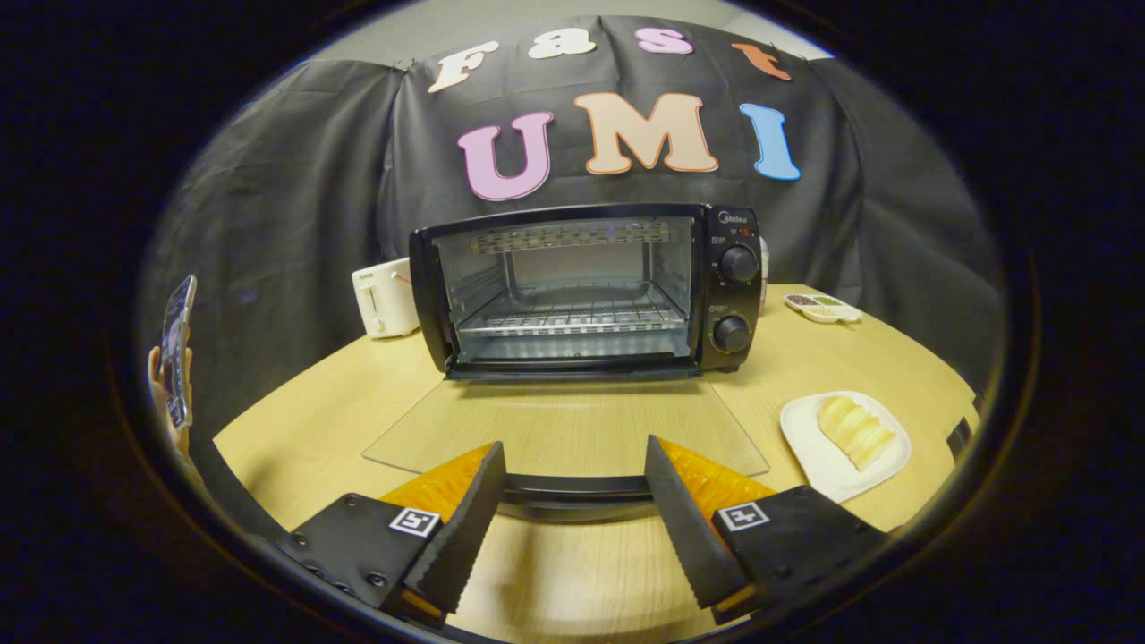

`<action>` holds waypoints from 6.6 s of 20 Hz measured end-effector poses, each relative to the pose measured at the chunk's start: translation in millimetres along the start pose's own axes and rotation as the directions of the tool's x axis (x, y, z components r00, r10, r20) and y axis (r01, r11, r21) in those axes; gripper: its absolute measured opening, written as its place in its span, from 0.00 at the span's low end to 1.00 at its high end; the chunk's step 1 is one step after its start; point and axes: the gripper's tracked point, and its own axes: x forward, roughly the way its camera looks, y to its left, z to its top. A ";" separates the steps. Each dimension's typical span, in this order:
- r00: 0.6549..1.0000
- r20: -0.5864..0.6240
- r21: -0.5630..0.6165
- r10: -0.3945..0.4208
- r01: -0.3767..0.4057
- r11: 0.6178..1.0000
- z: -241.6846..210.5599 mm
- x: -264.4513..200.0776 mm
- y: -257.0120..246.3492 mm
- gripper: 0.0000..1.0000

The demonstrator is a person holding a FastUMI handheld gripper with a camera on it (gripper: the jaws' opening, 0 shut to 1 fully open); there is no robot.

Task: Open the toaster oven, put the food inside, and close the toaster oven door.

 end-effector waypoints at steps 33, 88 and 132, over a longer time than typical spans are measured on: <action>0.951 -0.131 -0.017 -0.279 0.279 0.960 7.9 -17.7 -249.7 0.98; 0.990 0.134 0.427 -0.049 -0.013 0.904 123.0 138.1 -8.3 0.98; 0.995 -0.081 0.060 0.057 -0.052 0.997 -9.1 -13.6 5.0 1.00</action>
